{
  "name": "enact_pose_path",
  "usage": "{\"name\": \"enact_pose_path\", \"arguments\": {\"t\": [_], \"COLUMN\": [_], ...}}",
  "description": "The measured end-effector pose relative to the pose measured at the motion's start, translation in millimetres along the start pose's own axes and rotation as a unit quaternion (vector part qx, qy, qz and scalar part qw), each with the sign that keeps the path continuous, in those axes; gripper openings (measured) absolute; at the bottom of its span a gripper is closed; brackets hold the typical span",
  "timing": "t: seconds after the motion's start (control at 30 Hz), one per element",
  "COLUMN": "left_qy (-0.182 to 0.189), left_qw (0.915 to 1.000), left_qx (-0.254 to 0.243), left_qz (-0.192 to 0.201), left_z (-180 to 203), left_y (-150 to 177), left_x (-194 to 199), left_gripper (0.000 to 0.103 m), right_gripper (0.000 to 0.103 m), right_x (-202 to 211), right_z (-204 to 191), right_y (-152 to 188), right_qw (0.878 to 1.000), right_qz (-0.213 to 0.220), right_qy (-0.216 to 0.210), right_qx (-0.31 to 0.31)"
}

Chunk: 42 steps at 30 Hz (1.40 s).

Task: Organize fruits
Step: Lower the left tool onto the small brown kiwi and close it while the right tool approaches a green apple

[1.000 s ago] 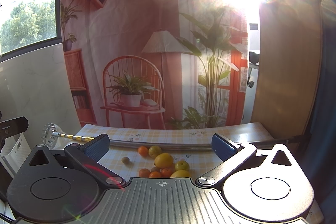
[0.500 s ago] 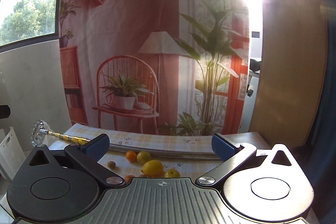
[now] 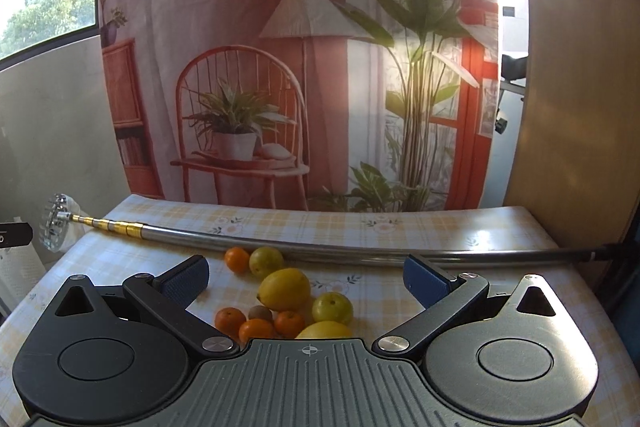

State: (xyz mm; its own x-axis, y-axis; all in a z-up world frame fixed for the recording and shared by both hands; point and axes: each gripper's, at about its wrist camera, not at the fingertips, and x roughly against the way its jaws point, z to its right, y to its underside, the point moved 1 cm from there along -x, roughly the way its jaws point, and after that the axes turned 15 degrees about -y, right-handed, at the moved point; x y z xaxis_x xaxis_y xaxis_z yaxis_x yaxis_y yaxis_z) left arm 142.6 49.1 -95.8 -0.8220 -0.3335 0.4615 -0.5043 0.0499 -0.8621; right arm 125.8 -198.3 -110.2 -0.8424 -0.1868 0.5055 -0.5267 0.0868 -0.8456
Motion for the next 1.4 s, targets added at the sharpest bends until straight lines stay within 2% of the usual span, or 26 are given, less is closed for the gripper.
{"name": "enact_pose_path", "arguments": {"t": [0.3,0.5,0.67,0.73,0.87,1.0,1.13,1.4], "left_qy": [0.054,0.083,0.093,0.104,0.109,0.118,0.124,0.131], "left_qw": [0.9972,0.9942,0.9924,0.9907,0.9887,0.9857,0.9826,0.9781], "left_qx": [-0.007,-0.013,-0.032,-0.040,-0.055,-0.059,-0.055,-0.055], "left_qz": [-0.051,-0.067,-0.074,-0.079,-0.087,-0.105,-0.127,-0.152], "left_z": [31.0,41.2,57.8,66.0,82.6,94.9,101.4,112.4], "left_y": [9.4,10.8,14.0,15.3,18.6,23.3,26.6,34.2], "left_x": [-51.8,-78.8,-105.4,-118.0,-142.4,-165.6,-186.9,-207.7], "left_gripper": [0.074,0.074,0.073,0.066,0.061,0.054,0.054,0.054], "right_gripper": [0.103,0.103,0.103,0.103,0.103,0.103,0.103,0.101], "right_x": [-35.1,-52.6,-62.6,-65.3,-73.3,-79.7,-86.1,-102.6], "right_z": [36.2,55.8,68.5,71.7,80.2,84.6,87.4,101.8], "right_y": [25.1,36.6,45.0,45.6,45.5,48.0,52.2,65.5], "right_qw": [0.998,0.994,0.993,0.994,0.994,0.994,0.995,0.998], "right_qz": [-0.024,-0.054,-0.057,-0.054,-0.057,-0.053,-0.039,0.030], "right_qy": [-0.025,-0.053,-0.040,-0.024,-0.021,-0.027,-0.045,-0.026], "right_qx": [-0.057,-0.084,-0.093,-0.089,-0.094,-0.090,-0.085,-0.055]}}
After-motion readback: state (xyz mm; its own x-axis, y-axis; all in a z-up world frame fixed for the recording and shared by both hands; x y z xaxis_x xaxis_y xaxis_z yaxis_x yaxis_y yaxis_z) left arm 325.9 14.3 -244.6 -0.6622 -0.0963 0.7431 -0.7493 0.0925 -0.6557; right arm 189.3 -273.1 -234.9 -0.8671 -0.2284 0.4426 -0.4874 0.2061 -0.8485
